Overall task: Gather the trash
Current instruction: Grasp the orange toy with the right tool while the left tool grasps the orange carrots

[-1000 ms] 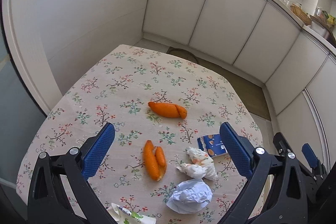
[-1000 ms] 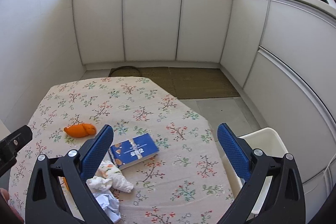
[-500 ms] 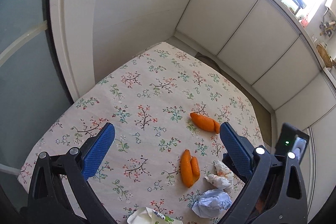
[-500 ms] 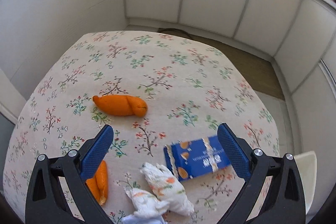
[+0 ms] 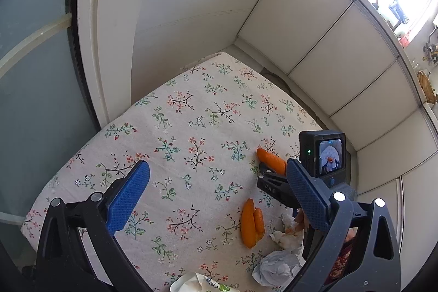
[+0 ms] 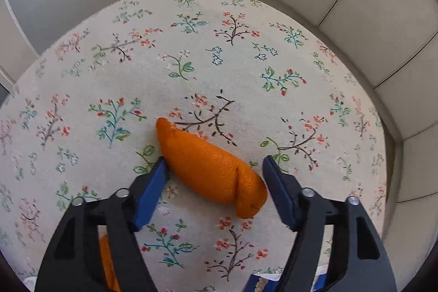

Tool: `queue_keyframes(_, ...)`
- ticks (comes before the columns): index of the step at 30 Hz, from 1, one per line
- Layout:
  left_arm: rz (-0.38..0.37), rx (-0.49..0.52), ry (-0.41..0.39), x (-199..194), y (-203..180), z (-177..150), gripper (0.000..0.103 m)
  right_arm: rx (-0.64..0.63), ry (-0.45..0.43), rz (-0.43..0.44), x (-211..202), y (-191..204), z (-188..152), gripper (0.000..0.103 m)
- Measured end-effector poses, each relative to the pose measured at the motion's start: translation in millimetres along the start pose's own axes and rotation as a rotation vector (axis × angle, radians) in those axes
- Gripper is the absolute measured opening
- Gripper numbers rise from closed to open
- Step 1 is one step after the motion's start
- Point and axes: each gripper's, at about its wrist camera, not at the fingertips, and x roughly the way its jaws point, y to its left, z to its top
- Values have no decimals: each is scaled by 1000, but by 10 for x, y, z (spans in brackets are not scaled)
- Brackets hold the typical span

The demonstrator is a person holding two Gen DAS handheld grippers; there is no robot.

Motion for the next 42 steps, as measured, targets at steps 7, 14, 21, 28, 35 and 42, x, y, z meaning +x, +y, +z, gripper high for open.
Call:
queue_keyframes(7, 7, 0, 17, 59, -16, -47, 96, 135, -19, 43, -157, -193, -147, 30)
queue_keyframes(14, 2, 14, 64, 201, -163, -154, 96, 299, -111, 50, -656, -410, -487, 27)
queue_keyframes(21, 2, 87, 120, 377, -434, -333, 96, 429, -220, 12, -1278, -601, -859, 27)
queue_keyframes(28, 85, 227, 217, 807, -708, -688, 93, 567, -257, 20, -1794, -761, -1392, 27)
queue_keyframes(35, 128, 294, 321, 1179, -873, -979, 70, 642, -278, 8, -2081, -817, -1864, 27)
queue_keyframes(42, 183, 320, 364, 1392, -882, -1147, 53, 678, -262, 29, -2055, -944, -2077, 27)
